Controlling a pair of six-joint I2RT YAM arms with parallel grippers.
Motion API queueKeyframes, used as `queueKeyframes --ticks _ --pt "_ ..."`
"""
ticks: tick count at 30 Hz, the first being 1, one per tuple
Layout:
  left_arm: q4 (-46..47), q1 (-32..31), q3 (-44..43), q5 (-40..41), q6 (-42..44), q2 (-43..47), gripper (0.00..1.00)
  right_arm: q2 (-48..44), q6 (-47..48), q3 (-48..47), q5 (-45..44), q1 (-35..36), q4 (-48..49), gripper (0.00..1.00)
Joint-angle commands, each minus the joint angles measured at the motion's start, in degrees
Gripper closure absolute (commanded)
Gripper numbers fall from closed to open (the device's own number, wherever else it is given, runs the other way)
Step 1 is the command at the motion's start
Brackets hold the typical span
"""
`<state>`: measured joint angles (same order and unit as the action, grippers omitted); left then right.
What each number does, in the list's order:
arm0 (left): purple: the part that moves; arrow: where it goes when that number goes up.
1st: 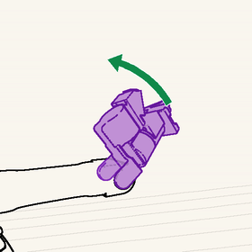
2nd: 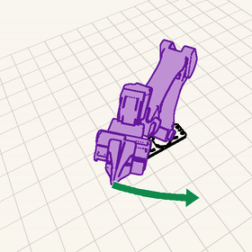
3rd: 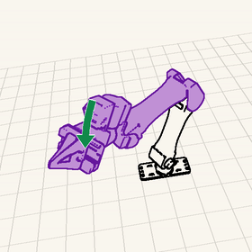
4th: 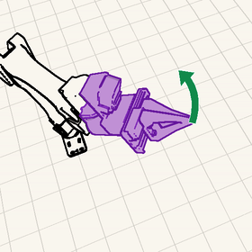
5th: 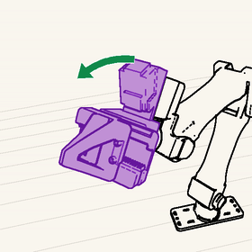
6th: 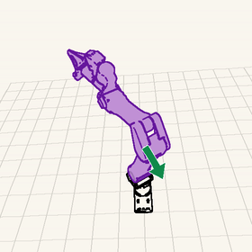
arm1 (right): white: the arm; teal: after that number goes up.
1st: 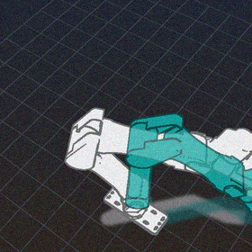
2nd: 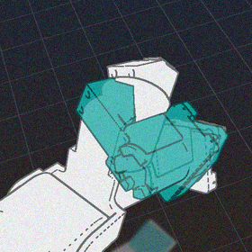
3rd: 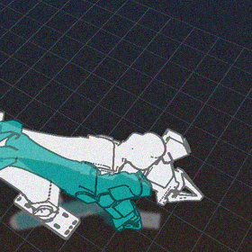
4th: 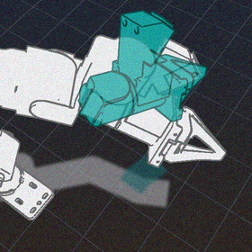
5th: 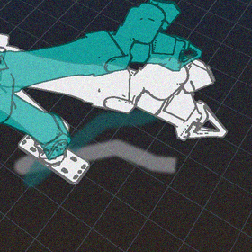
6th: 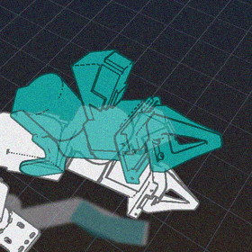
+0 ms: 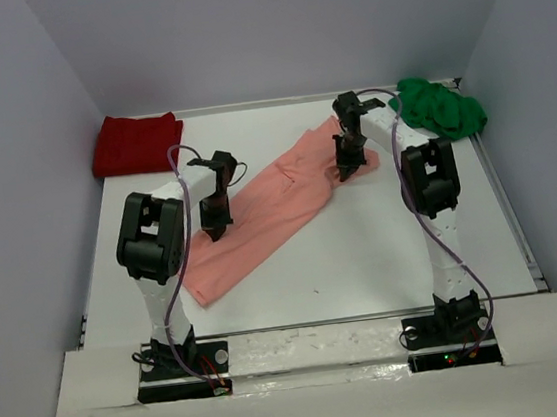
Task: Fold and stack the t-shirts
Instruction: Rotate the tshirt 90 degrees
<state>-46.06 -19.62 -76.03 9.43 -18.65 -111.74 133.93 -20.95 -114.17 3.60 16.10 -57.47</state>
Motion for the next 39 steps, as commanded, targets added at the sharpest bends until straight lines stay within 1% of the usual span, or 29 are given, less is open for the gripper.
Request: queueKeyframes --ticks 1,9,13,15,17,27,32,36,39 --pt "-2.7 -4.2 4.6 -6.7 -3.4 0.1 1.00 6.2 0.3 -5.4 0.5 -0.3 1.9 1.00" --pt "-3.6 -9.2 6.3 -9.2 -6.3 3.3 1.00 11.0 -1.2 -12.5 3.1 -0.3 2.0 1.00" --pt "-4.9 -10.4 4.9 -9.2 -6.5 3.5 1.00 13.3 -2.0 -16.2 4.5 -0.3 1.9 1.00" --pt "-5.4 -10.9 4.2 -10.9 -6.5 3.8 1.00 13.7 -2.2 -17.0 5.1 -0.3 2.1 1.00" --pt "-6.2 -11.8 2.6 -10.8 -6.7 3.7 1.00 14.4 -2.2 -18.3 6.6 -0.3 2.7 1.00" --pt "-7.9 -16.5 -5.3 -13.6 -6.0 -1.8 1.00 16.7 -4.6 -22.0 12.7 -0.3 6.0 1.00" --pt "-8.6 -19.1 -7.6 -13.8 -5.8 -4.4 1.00 18.7 -6.1 -24.6 15.0 -0.3 7.0 1.00" --pt "-9.0 -19.4 -8.7 -13.0 -5.9 -4.4 1.00 19.4 -6.8 -25.9 15.4 -0.3 8.4 1.00" --pt "-8.7 -19.4 -8.8 -14.1 -5.7 -4.8 1.00 19.9 -7.4 -26.5 16.2 -0.3 9.6 1.00"
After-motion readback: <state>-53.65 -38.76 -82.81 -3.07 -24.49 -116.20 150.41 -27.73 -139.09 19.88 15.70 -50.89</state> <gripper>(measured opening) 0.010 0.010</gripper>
